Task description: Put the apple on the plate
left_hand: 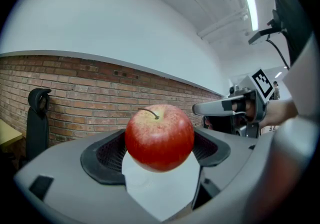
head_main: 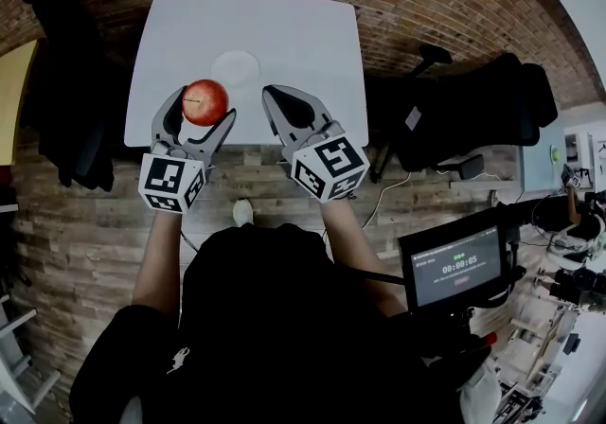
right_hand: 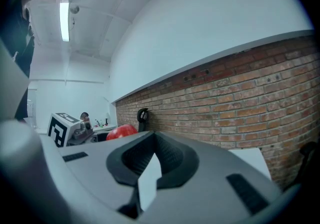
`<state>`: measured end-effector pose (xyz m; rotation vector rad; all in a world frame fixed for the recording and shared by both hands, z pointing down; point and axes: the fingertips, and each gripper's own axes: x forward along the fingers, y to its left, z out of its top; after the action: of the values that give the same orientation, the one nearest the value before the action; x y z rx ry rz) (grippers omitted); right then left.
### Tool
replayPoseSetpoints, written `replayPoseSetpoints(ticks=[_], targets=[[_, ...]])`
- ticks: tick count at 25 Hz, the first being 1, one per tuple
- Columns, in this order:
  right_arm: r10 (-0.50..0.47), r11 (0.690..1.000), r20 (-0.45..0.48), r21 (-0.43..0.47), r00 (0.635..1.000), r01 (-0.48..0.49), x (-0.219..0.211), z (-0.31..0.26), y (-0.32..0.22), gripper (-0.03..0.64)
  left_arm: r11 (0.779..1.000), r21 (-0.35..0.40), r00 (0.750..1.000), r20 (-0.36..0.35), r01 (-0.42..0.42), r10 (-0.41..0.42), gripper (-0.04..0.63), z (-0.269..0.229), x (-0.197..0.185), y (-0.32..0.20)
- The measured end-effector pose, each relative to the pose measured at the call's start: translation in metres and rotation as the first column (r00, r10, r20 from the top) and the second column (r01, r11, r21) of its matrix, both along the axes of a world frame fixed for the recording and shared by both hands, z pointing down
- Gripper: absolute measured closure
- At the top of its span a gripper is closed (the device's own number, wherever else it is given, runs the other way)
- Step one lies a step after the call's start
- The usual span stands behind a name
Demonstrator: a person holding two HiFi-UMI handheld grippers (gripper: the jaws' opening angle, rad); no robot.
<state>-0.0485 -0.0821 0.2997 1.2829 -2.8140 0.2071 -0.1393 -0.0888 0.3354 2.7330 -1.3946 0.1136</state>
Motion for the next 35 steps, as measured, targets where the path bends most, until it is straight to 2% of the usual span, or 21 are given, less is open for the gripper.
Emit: replayPoseSetpoints(ticks=[15, 29, 35], targets=[[-0.012, 1.0, -0.03, 0.012, 0.999, 0.012, -0.03, -0.005, -0.02, 0.614, 1.0, 0.006, 1.0, -0.008, 0.01, -0.01, 0.19, -0.003, -0.029, -0.023], [-0.002, 1.0, -0.012, -0.004, 1.0, 0.002, -0.025, -0.001, -0.017, 0.614, 1.0, -0.009, 1.0, 0.001, 0.018, -0.018, 0.19, 0.0, -0.032, -0.016], [-0.031, 1.0, -0.002, 0.004, 1.0, 0.031, -0.034, -0.004, -0.013, 0.614, 0.999, -0.019, 1.0, 0.008, 0.03, -0.03, 0.19, 0.001, -0.037, -0.007]])
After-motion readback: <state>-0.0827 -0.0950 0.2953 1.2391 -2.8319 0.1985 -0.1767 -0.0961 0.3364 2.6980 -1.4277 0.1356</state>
